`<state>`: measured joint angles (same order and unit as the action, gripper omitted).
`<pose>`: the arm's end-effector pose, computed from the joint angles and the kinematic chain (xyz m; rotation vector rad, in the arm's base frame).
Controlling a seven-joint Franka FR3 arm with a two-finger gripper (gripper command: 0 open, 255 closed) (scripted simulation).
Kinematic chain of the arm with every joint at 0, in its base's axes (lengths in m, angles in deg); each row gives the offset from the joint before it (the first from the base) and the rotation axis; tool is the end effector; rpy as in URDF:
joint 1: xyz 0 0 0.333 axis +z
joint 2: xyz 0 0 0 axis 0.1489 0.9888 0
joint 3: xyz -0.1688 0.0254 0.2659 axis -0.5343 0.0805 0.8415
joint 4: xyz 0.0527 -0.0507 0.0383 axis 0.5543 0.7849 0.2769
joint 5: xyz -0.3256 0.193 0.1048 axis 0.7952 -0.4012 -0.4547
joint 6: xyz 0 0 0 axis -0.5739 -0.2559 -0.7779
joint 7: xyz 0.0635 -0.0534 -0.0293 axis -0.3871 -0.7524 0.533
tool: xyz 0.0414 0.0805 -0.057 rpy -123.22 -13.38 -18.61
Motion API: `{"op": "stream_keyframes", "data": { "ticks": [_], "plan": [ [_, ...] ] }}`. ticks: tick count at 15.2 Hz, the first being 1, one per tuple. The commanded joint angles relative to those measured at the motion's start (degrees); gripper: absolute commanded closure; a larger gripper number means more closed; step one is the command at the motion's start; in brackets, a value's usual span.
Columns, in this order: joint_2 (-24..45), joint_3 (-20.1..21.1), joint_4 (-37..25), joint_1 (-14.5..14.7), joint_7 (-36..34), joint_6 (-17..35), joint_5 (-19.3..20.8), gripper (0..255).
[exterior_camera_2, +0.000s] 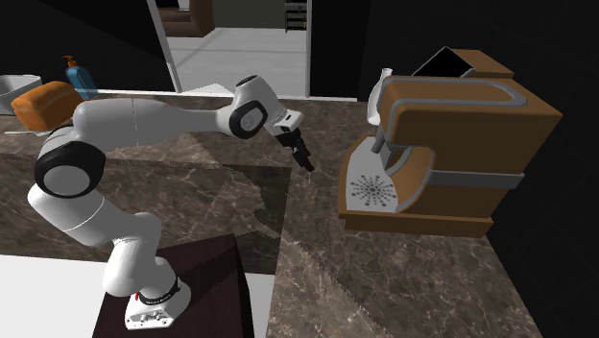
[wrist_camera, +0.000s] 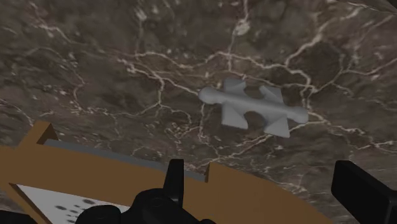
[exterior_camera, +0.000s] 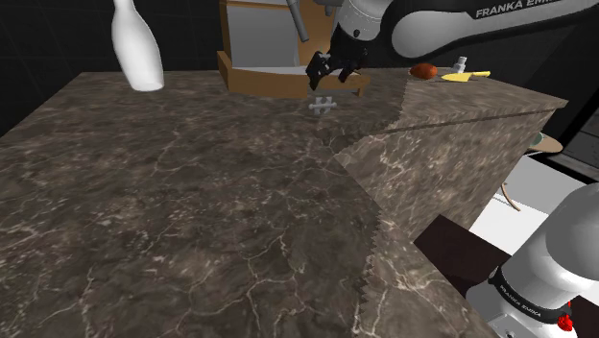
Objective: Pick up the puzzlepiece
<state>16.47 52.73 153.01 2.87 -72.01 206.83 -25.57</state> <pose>0.4923 0.1560 0.5829 2.8675 -0.1944 0.8257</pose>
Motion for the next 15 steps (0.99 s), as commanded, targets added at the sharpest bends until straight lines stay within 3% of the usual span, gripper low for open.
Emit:
{"op": "stream_keyframes", "data": {
  "ticks": [1, 8, 9, 15],
  "plan": [
    [0.41, 0.45, 0.69, -0.24, -1.12, 1.27, 1.01, 0],
    [0.99, 0.9, 4.26, -0.65, -3.16, 5.17, 2.5, 0],
    [0.96, 0.87, 4.38, -0.66, -3.14, 5.26, 2.5, 255],
    [0.9, 0.86, 4.44, -0.65, -3.13, 5.28, 2.48, 255]
  ]
}}
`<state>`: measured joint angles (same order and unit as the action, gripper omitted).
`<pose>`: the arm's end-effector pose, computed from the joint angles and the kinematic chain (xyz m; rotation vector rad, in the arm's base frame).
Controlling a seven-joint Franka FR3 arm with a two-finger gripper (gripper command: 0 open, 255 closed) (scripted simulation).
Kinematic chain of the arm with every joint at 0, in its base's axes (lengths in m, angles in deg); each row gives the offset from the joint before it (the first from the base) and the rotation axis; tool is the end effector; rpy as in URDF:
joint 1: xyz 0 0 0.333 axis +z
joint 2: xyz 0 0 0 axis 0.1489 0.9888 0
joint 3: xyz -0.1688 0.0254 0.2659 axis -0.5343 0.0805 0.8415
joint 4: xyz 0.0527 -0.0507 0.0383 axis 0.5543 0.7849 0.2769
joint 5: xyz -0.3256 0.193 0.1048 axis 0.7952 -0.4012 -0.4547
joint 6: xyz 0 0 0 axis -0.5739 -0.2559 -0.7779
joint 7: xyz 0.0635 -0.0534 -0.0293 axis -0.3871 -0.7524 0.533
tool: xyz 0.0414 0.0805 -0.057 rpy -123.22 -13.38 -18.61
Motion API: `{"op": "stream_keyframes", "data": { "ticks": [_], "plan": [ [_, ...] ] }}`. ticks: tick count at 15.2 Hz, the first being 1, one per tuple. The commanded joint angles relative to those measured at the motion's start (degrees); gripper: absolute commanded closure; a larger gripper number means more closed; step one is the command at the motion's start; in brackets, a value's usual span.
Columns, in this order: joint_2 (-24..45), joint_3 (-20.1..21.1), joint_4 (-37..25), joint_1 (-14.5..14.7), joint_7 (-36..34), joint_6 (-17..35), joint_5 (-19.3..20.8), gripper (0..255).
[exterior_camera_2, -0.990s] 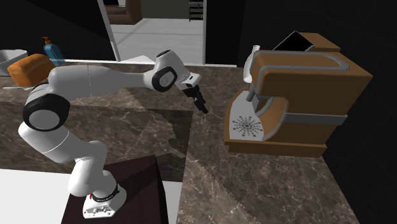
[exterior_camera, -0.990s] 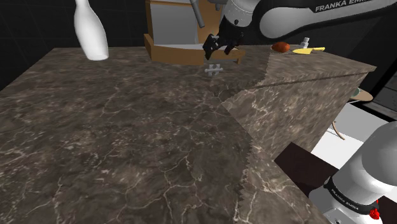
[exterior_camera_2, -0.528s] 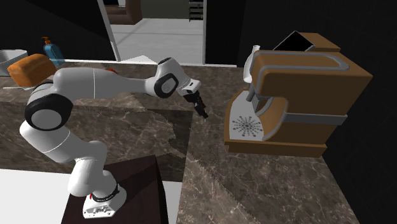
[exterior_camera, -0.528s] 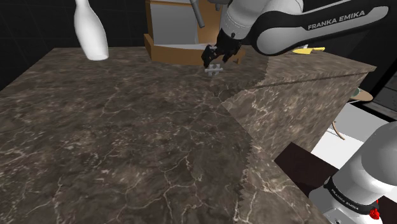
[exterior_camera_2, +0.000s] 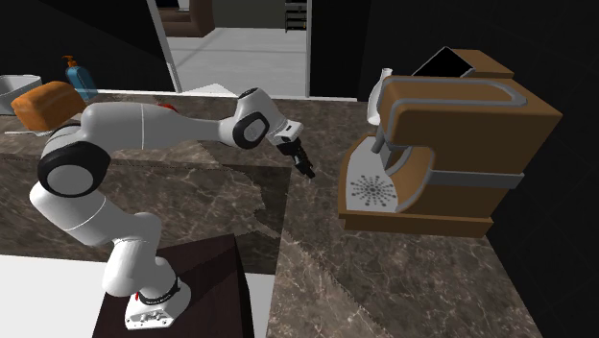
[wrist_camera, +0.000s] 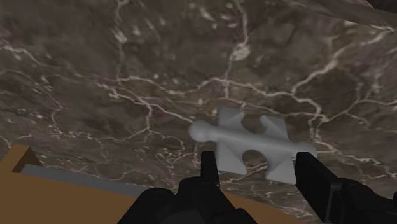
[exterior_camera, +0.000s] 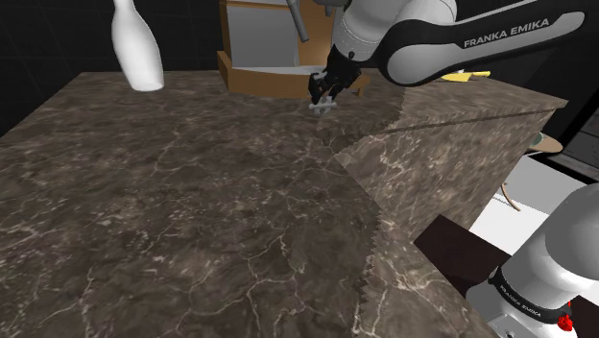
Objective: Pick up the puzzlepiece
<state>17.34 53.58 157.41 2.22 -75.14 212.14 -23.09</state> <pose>0.4933 0.1578 0.5463 2.8607 -0.1950 0.8391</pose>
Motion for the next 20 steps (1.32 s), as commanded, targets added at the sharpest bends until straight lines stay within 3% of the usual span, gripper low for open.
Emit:
{"op": "stream_keyframes", "data": {
  "ticks": [1, 20],
  "plan": [
    [0.04, -0.01, 0.05, -0.01, 0.01, -0.02, 0.0, 255],
    [-0.56, -0.83, -10.75, 0.73, 4.84, -10.85, -3.17, 255]
  ]
}}
